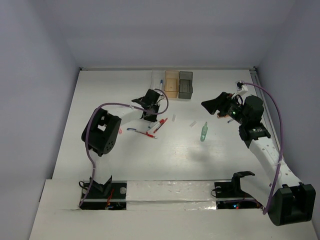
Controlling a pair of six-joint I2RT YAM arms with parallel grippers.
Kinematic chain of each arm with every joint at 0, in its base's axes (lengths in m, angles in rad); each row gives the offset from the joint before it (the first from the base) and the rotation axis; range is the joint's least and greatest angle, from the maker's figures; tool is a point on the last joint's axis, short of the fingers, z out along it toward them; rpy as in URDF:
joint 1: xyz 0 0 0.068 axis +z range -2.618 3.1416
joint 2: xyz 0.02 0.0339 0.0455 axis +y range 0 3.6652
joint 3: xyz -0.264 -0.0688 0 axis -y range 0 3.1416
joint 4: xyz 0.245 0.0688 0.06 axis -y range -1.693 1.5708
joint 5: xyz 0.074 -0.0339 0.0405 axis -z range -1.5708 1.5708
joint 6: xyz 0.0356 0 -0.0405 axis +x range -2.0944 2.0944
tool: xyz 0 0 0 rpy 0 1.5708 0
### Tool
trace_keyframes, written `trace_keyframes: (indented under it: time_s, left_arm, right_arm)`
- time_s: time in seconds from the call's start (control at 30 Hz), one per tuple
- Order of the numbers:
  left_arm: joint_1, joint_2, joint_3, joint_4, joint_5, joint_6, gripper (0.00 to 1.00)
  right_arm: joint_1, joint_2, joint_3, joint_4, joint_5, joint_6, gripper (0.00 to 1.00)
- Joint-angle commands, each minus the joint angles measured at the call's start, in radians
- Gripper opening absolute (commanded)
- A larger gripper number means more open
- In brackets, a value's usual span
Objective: Sort the stationery into containers
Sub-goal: Pick up the pen from the center of the board, then place the pen in the storage box.
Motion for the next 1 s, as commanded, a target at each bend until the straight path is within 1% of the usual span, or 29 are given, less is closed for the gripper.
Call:
trace_keyframes:
  time_s: [0.0, 0.03, 0.2, 0.3, 0.4, 0.5, 0.6, 0.63, 0.67, 0.7, 0.73, 0.77, 0.8, 0.83, 0.97]
  left_arm:
    - [-0.005, 0.032, 0.035, 0.003, -0.045, 0.002, 0.08]
    - [-0.005, 0.040, 0.038, 0.003, -0.053, 0.001, 0.00]
    - [-0.005, 0.014, 0.060, 0.011, -0.090, -0.008, 0.00]
    - [-0.005, -0.079, 0.084, 0.011, -0.099, -0.017, 0.00]
    - [-0.005, -0.118, 0.150, 0.002, -0.093, -0.024, 0.00]
    - [-0.005, -0.133, 0.251, -0.004, -0.073, -0.024, 0.00]
    - [0.013, -0.089, 0.394, -0.026, -0.041, -0.030, 0.00]
    - [0.027, -0.045, 0.438, -0.033, -0.031, -0.033, 0.00]
    - [0.027, -0.017, 0.524, -0.055, -0.021, -0.036, 0.00]
    - [0.037, 0.009, 0.564, -0.064, -0.021, -0.037, 0.00]
    - [0.050, 0.070, 0.610, -0.075, -0.022, -0.039, 0.00]
    - [0.050, 0.103, 0.694, -0.089, -0.030, -0.039, 0.00]
    - [0.059, 0.132, 0.732, -0.112, -0.036, -0.040, 0.00]
    - [0.068, 0.184, 0.800, -0.121, -0.036, -0.044, 0.00]
    - [0.090, 0.281, 0.929, -0.152, -0.039, -0.053, 0.00]
  right_arm:
    - [0.009, -0.013, -0.005, 0.059, -0.016, 0.001, 0.78]
    - [0.009, -0.012, -0.005, 0.059, -0.016, 0.001, 0.78]
    - [0.009, -0.006, -0.005, 0.062, -0.016, 0.003, 0.78]
    - [0.009, -0.004, -0.006, 0.066, -0.013, 0.003, 0.78]
    - [0.009, 0.003, -0.005, 0.068, -0.014, 0.004, 0.78]
    - [0.009, 0.002, -0.008, 0.069, -0.011, 0.004, 0.78]
    - [0.009, 0.006, -0.008, 0.069, -0.008, 0.006, 0.78]
    - [0.009, 0.010, -0.009, 0.071, -0.009, 0.006, 0.78]
    - [0.009, 0.010, -0.008, 0.072, -0.011, 0.007, 0.78]
    - [0.009, 0.013, -0.009, 0.072, -0.011, 0.007, 0.79]
    - [0.009, 0.011, -0.009, 0.071, -0.011, 0.007, 0.78]
    - [0.009, 0.011, -0.008, 0.071, -0.011, 0.006, 0.78]
    - [0.009, 0.011, -0.008, 0.071, -0.011, 0.006, 0.79]
    - [0.009, 0.008, -0.009, 0.071, -0.010, 0.004, 0.79]
    - [0.009, 0.010, -0.011, 0.072, -0.011, 0.007, 0.79]
